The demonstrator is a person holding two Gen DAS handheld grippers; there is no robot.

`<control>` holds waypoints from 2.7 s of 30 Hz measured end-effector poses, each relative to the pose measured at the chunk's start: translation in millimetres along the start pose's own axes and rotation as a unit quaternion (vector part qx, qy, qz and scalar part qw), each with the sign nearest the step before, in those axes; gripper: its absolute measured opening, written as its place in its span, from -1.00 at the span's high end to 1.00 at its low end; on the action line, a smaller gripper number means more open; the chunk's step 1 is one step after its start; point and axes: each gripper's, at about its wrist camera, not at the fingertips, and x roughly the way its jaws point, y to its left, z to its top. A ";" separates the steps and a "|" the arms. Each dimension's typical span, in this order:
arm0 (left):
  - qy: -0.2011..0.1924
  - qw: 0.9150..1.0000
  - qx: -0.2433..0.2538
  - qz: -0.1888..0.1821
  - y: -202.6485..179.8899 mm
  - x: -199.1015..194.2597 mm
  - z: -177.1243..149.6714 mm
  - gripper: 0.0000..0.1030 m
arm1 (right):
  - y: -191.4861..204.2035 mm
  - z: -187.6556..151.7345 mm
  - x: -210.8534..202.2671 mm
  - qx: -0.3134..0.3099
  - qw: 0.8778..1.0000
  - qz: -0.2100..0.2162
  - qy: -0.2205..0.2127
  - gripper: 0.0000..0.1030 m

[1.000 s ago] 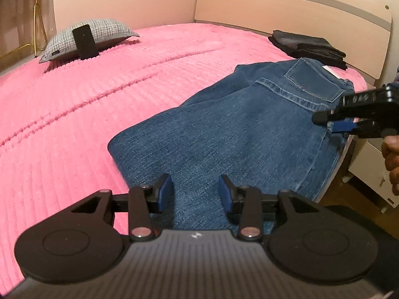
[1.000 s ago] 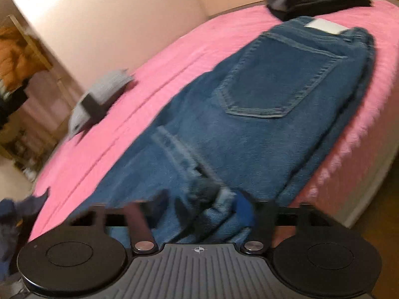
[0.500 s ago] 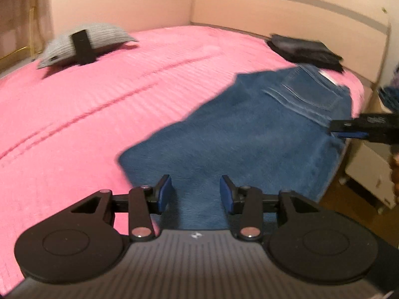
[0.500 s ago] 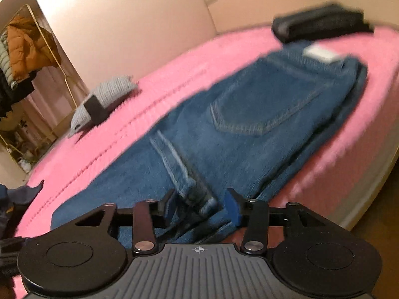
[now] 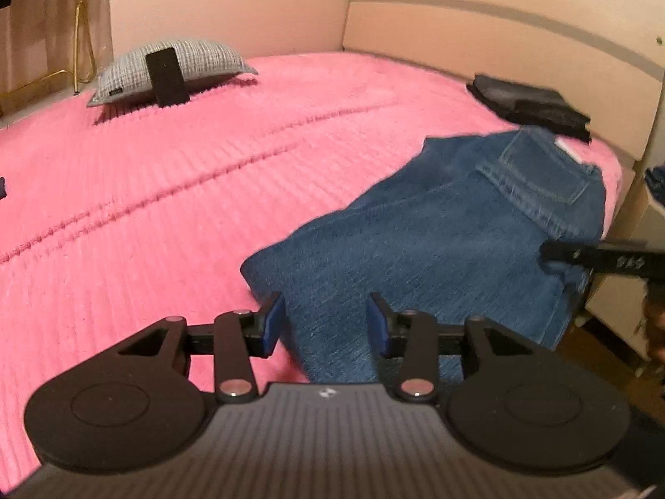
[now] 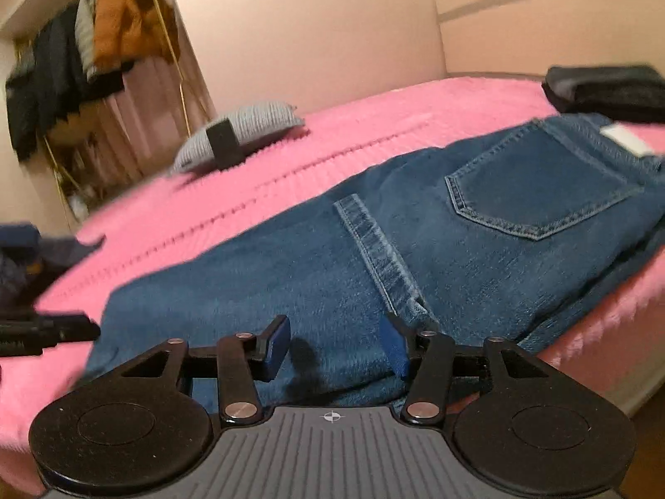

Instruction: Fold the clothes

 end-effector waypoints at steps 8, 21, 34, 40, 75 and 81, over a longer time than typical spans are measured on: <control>-0.011 0.997 0.073 0.016 4.6 -11.9 -2.5 0.19 | 14.6 2.7 -17.2 -0.015 0.999 0.010 0.042 -0.48; -0.033 0.935 0.353 0.007 -6.1 -58.3 -54.9 -0.19 | 142.1 -61.7 -28.8 -0.466 0.874 0.128 0.055 -0.81; -0.090 0.811 0.578 0.010 -33.8 -37.7 -66.2 -0.74 | 133.3 -34.2 -14.5 -0.443 0.886 0.128 0.043 0.60; -0.096 0.772 0.628 -0.004 -37.7 -9.7 -45.3 0.55 | 127.4 -31.8 -9.8 -0.441 0.887 0.131 0.040 0.59; -0.257 0.876 0.406 0.034 -49.4 -177.2 118.2 -0.24 | 66.0 38.8 -37.5 -0.167 0.973 0.121 -0.104 0.78; -0.282 0.891 0.356 -0.003 -88.7 -154.1 147.3 -0.25 | -102.2 50.6 -23.1 0.165 0.971 0.055 -0.163 0.76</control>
